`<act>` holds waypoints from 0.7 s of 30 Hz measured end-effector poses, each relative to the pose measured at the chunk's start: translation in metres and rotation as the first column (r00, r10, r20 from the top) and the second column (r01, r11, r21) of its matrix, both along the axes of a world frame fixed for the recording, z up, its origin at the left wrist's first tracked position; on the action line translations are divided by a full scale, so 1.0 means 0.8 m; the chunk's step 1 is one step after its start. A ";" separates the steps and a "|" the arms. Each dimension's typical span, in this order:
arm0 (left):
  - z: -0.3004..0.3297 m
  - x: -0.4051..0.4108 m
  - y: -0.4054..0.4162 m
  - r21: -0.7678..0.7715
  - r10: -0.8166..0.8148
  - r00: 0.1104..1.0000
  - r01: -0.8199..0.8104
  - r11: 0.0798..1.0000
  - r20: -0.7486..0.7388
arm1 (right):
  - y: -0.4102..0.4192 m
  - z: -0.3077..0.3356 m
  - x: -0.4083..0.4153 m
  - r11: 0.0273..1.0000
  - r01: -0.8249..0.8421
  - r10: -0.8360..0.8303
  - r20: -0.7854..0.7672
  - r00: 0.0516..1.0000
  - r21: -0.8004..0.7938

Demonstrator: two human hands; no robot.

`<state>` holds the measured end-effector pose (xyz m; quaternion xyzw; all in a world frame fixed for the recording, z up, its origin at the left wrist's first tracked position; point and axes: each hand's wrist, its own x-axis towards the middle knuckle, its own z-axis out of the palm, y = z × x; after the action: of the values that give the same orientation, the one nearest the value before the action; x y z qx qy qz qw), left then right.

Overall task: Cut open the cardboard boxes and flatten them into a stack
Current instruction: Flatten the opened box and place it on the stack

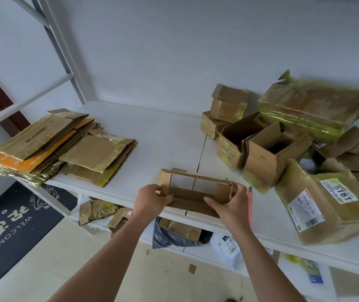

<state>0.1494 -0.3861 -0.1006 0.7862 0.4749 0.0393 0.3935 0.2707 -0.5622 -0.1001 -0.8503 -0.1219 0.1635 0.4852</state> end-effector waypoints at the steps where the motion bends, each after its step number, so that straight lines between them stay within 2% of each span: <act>1: -0.003 -0.001 0.001 -0.060 0.007 1.000 -0.005 0.998 0.028 | 0.002 -0.001 0.002 1.000 -0.002 0.002 0.027 1.000 -0.014; 4: -0.002 -0.013 0.014 -0.300 0.013 0.994 0.020 0.954 0.108 | -0.001 0.006 0.008 0.996 -0.076 0.077 0.025 0.997 -0.039; 6: 0.007 -0.027 0.029 -0.574 0.092 0.974 0.045 0.817 0.207 | -0.009 0.016 0.017 0.976 -0.215 0.214 -0.041 0.976 -0.036; 8: 0.006 -0.042 0.048 -0.744 0.221 0.939 0.051 0.666 0.262 | -0.019 0.024 0.027 0.925 -0.377 0.373 -0.083 0.924 -0.039; 9: 0.003 -0.050 0.057 -0.770 0.259 0.929 0.042 0.637 0.265 | -0.022 0.023 0.032 0.889 -0.449 0.444 -0.075 0.893 -0.087; 12: -0.020 -0.073 0.071 -0.777 0.226 0.942 0.054 0.628 0.248 | -0.018 0.009 0.034 0.752 -0.619 0.620 -0.075 0.781 -0.226; 14: -0.034 -0.088 0.070 -0.836 0.280 0.942 0.001 0.549 0.185 | -0.009 -0.009 0.028 0.650 -0.674 0.697 -0.079 0.713 -0.351; 18: -0.047 -0.113 0.065 -0.898 0.447 0.877 -0.043 0.437 0.176 | 0.002 -0.039 0.014 0.495 -0.661 0.744 -0.118 0.658 -0.565; 20: -0.045 -0.116 0.065 -0.910 0.564 0.805 -0.078 0.406 0.183 | 0.007 -0.038 0.013 0.476 -0.641 0.742 -0.117 0.661 -0.603; 21: -0.043 -0.113 0.067 -0.895 0.605 0.775 -0.123 0.428 0.184 | 0.011 -0.039 0.014 0.487 -0.631 0.736 -0.106 0.669 -0.604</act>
<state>0.0590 -0.3329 -0.1348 0.3274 0.4817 0.0859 0.8083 0.2815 -0.5538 -0.1310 -0.8468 -0.4324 0.3007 0.0747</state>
